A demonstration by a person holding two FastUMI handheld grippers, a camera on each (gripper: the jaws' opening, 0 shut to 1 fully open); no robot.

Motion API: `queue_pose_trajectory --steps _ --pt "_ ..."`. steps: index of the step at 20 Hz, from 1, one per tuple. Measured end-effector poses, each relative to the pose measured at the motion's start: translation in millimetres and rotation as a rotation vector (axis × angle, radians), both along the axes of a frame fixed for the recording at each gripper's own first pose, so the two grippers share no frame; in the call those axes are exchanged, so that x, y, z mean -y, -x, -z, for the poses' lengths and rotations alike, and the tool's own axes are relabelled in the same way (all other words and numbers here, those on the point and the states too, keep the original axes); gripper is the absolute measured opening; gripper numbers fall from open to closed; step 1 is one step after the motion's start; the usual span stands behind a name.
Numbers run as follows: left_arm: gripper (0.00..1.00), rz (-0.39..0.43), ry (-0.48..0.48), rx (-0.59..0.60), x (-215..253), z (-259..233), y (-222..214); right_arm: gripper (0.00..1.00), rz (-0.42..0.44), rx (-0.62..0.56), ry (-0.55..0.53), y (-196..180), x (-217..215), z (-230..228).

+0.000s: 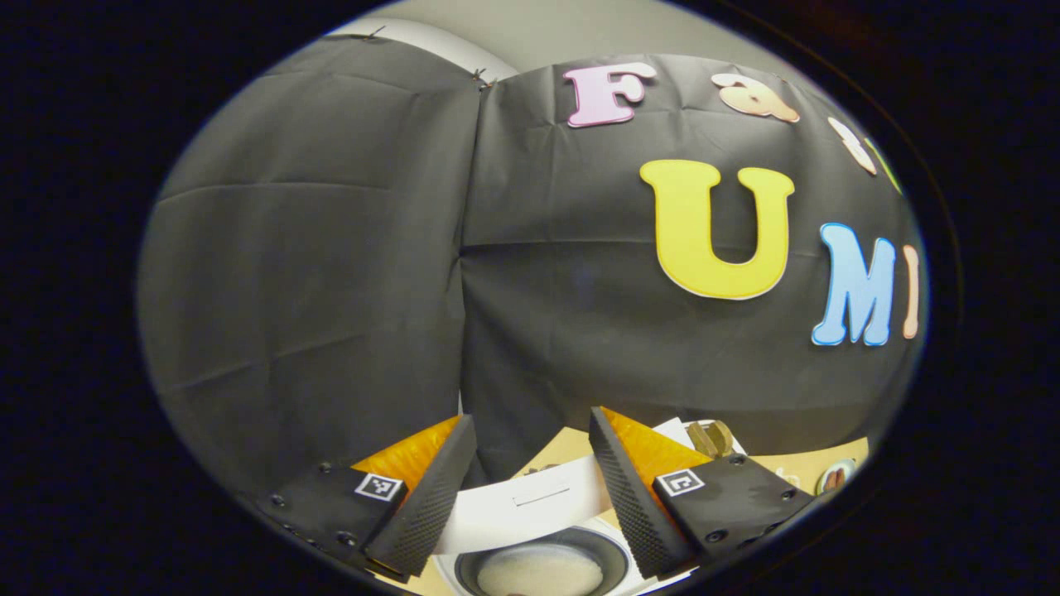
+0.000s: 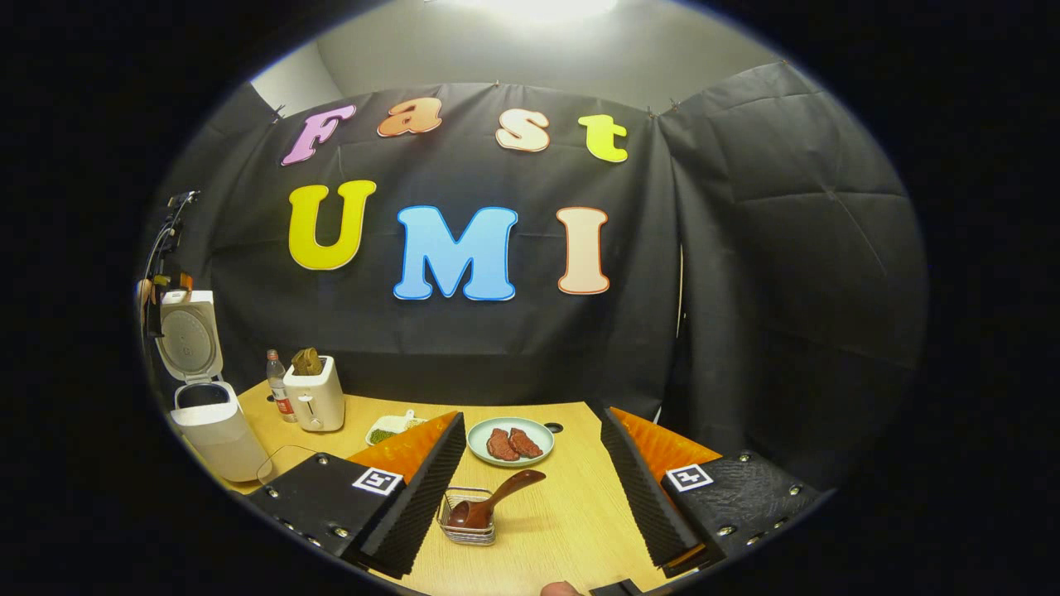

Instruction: Close the left gripper, press the button to open the rice cooker; take a wooden spoon from the chopstick holder with the right hand, scoop a spoonful of rice and pour it into the rice cooker, then put the wooden spoon back into the chopstick holder.

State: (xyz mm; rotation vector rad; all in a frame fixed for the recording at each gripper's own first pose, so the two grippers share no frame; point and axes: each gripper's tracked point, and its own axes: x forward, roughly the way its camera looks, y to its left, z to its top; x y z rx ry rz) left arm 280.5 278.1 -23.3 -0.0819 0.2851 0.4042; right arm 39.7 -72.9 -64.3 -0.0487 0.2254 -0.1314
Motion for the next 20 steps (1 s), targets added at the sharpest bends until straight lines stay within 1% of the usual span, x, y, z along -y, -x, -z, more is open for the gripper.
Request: queue_pose_trajectory --steps 4,8,11,17,20 --pt "0.96 0.008 0.024 -0.017 16.6 7.5 14.2 1.0 -0.018 0.012 0.011 -0.8 7.8 -5.4" --pt "0.96 0.034 -0.014 -0.033 37.9 17.4 31.5 0.99 -0.044 0.015 0.023 -0.5 10.5 -5.6" --pt "0.96 0.049 0.008 -0.053 53.4 32.4 43.9 1.0 -0.058 0.017 0.025 -0.7 11.4 -6.4" --pt "0.97 0.062 0.007 -0.081 72.9 56.9 62.0 0.99 -0.084 -0.001 0.018 1.3 7.9 1.4" --pt "0.97 0.07 0.021 -0.102 86.6 72.6 71.1 1.0 -0.088 0.013 0.014 2.1 7.1 -1.0"
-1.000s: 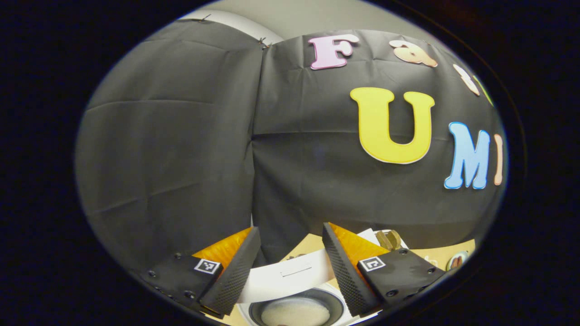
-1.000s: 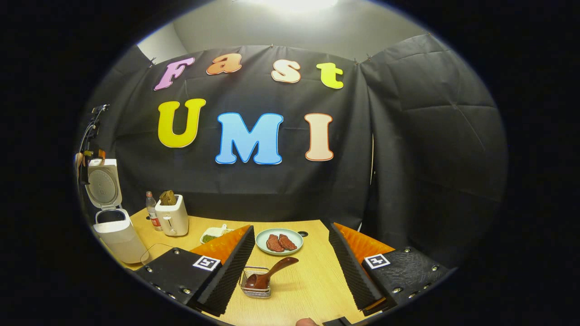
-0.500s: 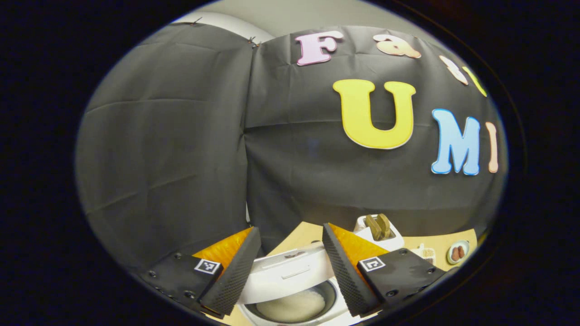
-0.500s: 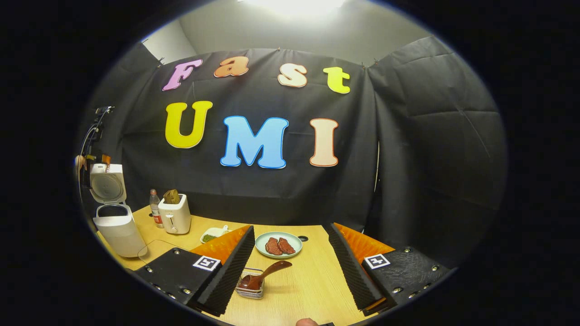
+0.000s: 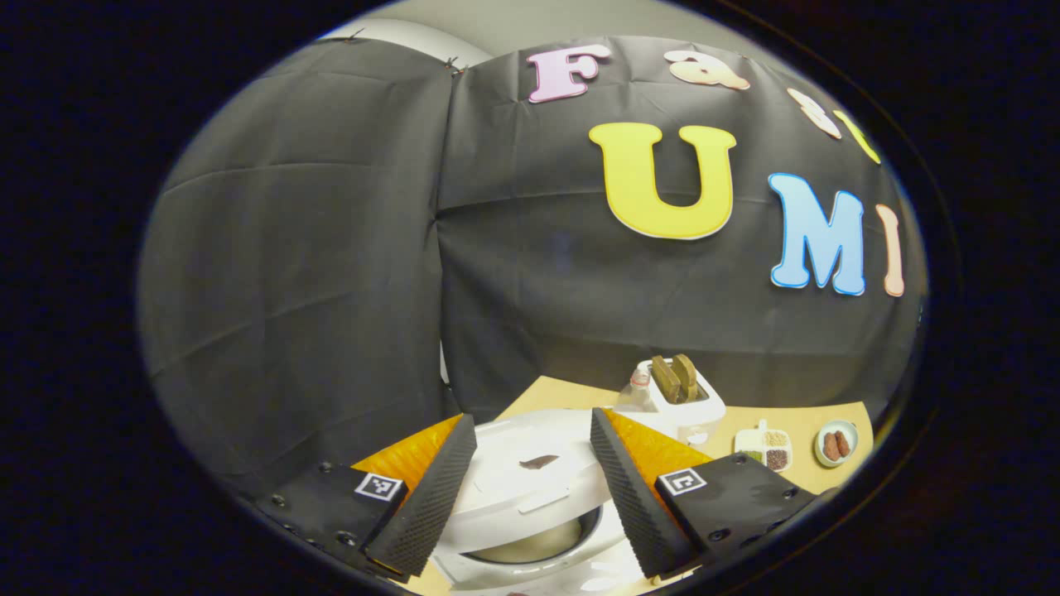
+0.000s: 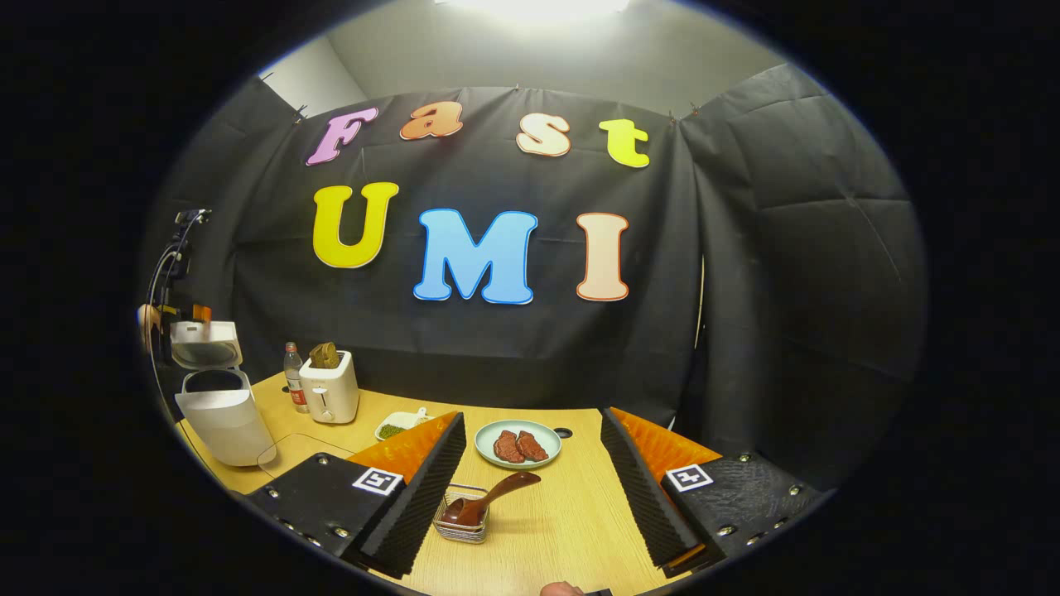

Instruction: Close the left gripper, press the button to open the rice cooker; take a wooden spoon from the chopstick holder with the right hand, scoop a spoonful of rice and pour it into the rice cooker, then put the wooden spoon back into the chopstick holder.

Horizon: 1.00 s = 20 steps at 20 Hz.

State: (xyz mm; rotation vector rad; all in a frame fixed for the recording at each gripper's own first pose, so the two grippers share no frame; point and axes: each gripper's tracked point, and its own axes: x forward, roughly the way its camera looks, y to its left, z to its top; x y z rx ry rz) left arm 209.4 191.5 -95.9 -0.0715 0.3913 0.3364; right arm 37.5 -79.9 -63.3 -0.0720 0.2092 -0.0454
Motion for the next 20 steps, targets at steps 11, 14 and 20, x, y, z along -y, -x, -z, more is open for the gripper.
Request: queue_pose_trajectory --steps 11,14,20 --pt "0.97 0.017 0.053 -0.076 31.2 61.7 30.3 1.0 -0.055 -0.047 -0.003 13.6 -18.9 15.7" --pt "0.97 0.026 0.056 -0.106 36.1 81.0 33.5 1.0 -0.069 -0.051 -0.003 15.7 -24.8 18.6" --pt "0.98 0.049 0.024 -0.17 46.3 109.5 45.3 1.0 -0.081 -0.057 -0.024 17.4 -31.2 20.6"
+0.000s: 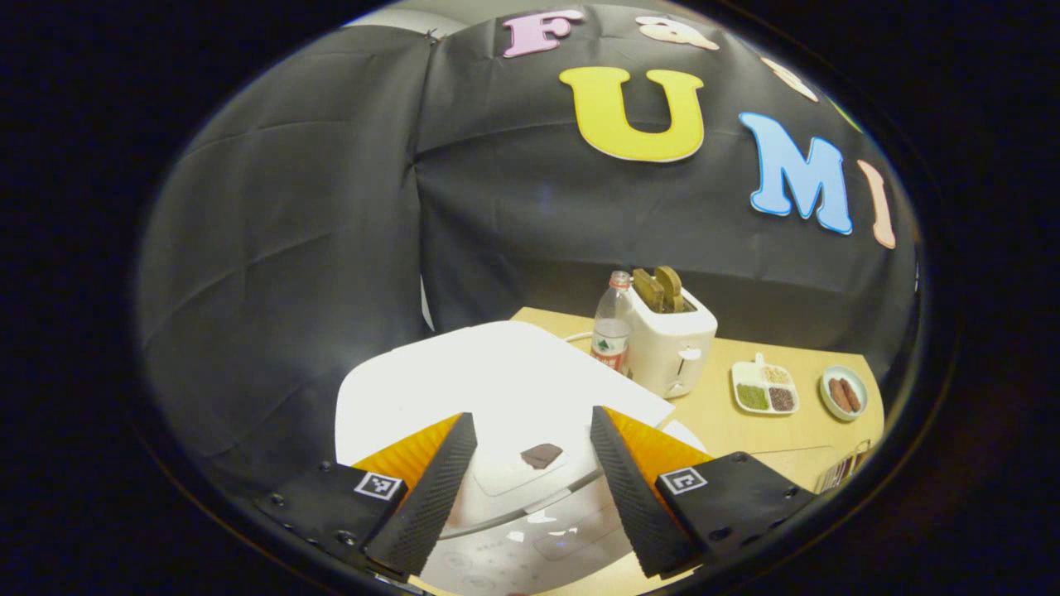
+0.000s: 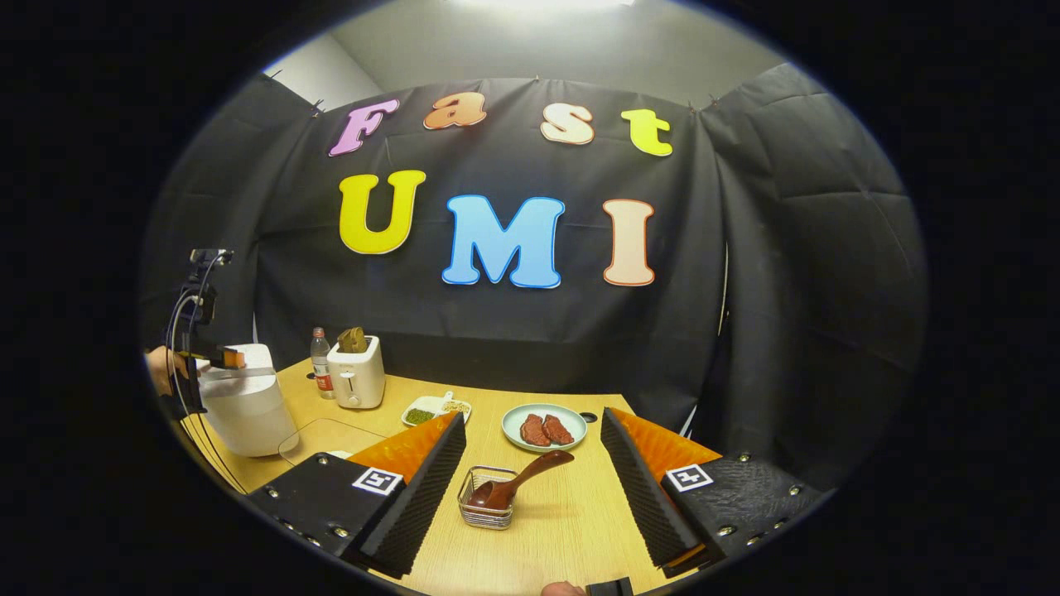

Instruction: Close the left gripper, press the button to open the rice cooker; take a wooden spoon from the chopstick holder with the right hand, scoop a spoonful of rice and pour it into the rice cooker, then put the wooden spoon back into the chopstick holder.

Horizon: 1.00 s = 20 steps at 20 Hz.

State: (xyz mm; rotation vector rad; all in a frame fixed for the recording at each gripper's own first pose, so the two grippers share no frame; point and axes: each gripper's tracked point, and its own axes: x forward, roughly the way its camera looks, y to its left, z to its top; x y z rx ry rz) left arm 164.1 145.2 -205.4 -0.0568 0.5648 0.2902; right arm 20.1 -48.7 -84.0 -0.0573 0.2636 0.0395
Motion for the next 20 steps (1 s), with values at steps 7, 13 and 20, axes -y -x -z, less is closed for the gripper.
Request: queue_pose_trajectory --steps 7,13,20 --pt "0.98 0.013 0.011 -0.009 3.1 7.8 1.0 1.0 -0.012 0.008 -0.008 0.1 -11.7 -0.1" --pt "0.98 0.128 -0.073 0.124 24.5 -46.2 4.8 1.0 -0.044 0.066 -0.019 1.0 -37.4 -38.9" --pt "0.99 0.261 -0.038 0.357 98.9 -162.1 46.4 1.0 -0.069 0.133 -0.071 2.4 -67.2 -74.8"
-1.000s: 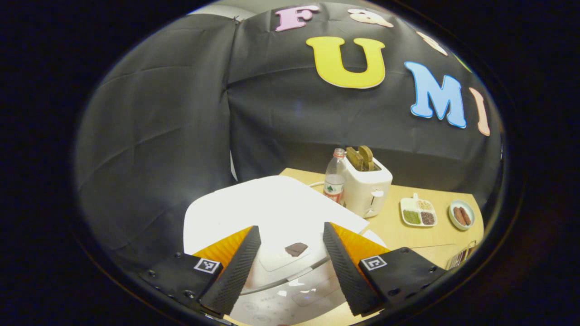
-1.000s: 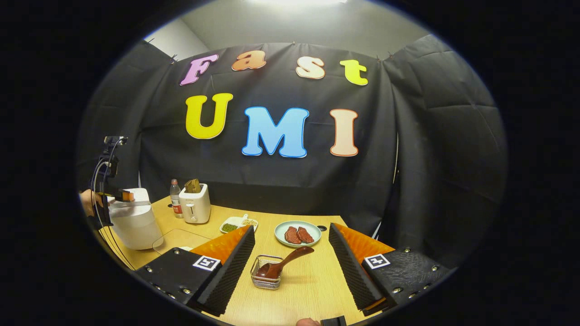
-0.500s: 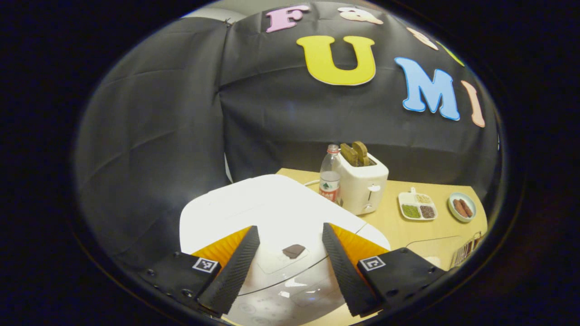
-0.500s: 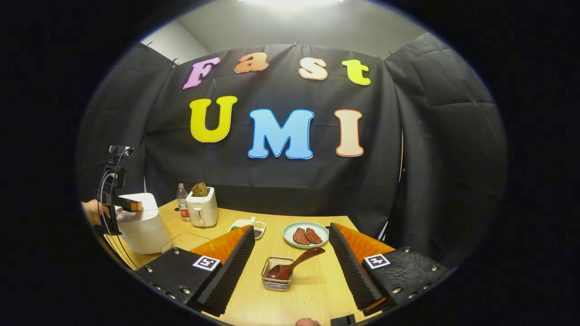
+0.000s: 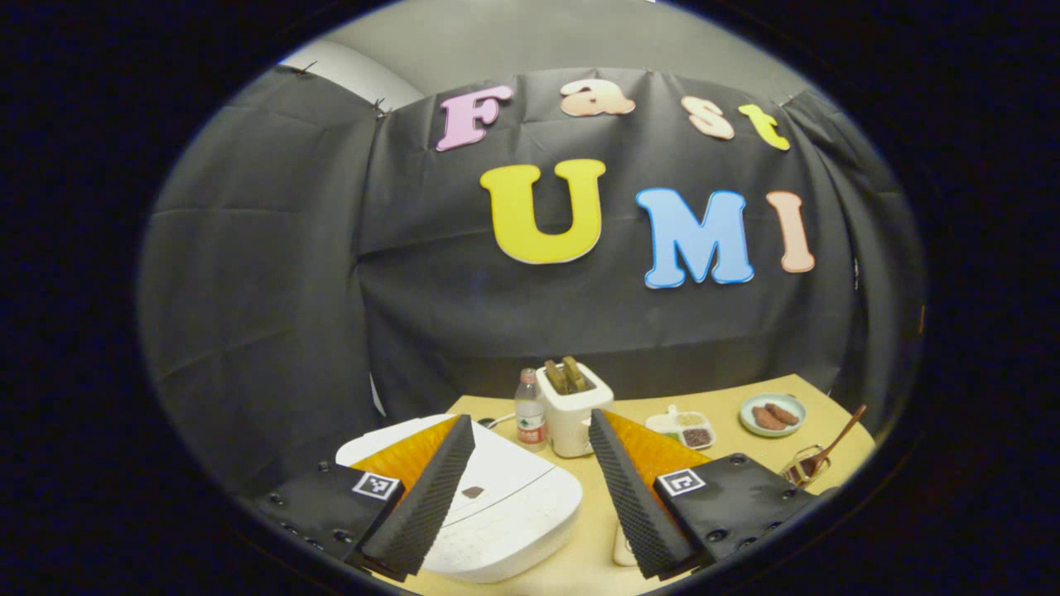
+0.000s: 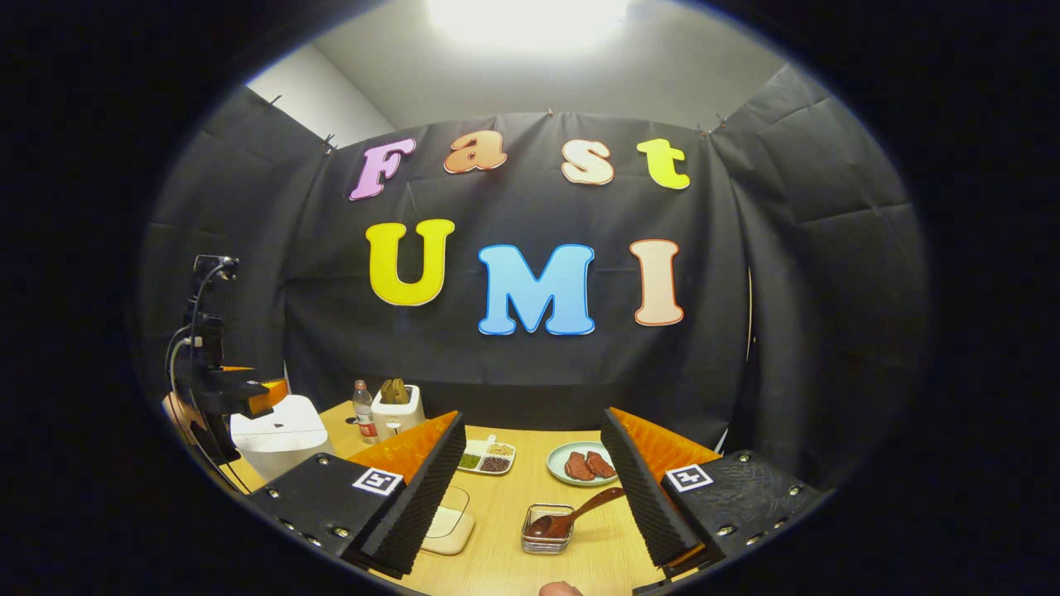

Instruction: Close the left gripper, press the button to open the rice cooker; take a wooden spoon from the chopstick holder with the right hand, scoop a spoonful of rice and pour it into the rice cooker, then put the wooden spoon back into the chopstick holder.

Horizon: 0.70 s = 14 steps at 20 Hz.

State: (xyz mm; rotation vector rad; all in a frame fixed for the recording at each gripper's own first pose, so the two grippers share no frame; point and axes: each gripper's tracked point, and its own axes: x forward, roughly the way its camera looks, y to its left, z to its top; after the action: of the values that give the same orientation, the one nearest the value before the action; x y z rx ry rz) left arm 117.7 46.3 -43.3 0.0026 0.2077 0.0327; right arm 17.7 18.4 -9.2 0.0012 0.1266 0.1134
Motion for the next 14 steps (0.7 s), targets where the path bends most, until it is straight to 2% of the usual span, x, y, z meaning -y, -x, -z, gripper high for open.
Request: queue_pose_trajectory --steps 3,6,14 --pt "0.99 0.054 0.062 0.07 26.5 -32.4 29.7 0.99 -0.013 0.009 -0.001 2.5 -9.0 -3.6" --pt "0.96 0.102 0.083 0.124 48.0 -51.9 61.2 0.99 -0.006 0.03 -0.008 3.6 -13.2 -6.9" --pt "0.99 0.14 0.089 0.244 73.7 -76.3 114.0 0.99 0.006 0.068 -0.055 17.0 -21.8 -2.9"
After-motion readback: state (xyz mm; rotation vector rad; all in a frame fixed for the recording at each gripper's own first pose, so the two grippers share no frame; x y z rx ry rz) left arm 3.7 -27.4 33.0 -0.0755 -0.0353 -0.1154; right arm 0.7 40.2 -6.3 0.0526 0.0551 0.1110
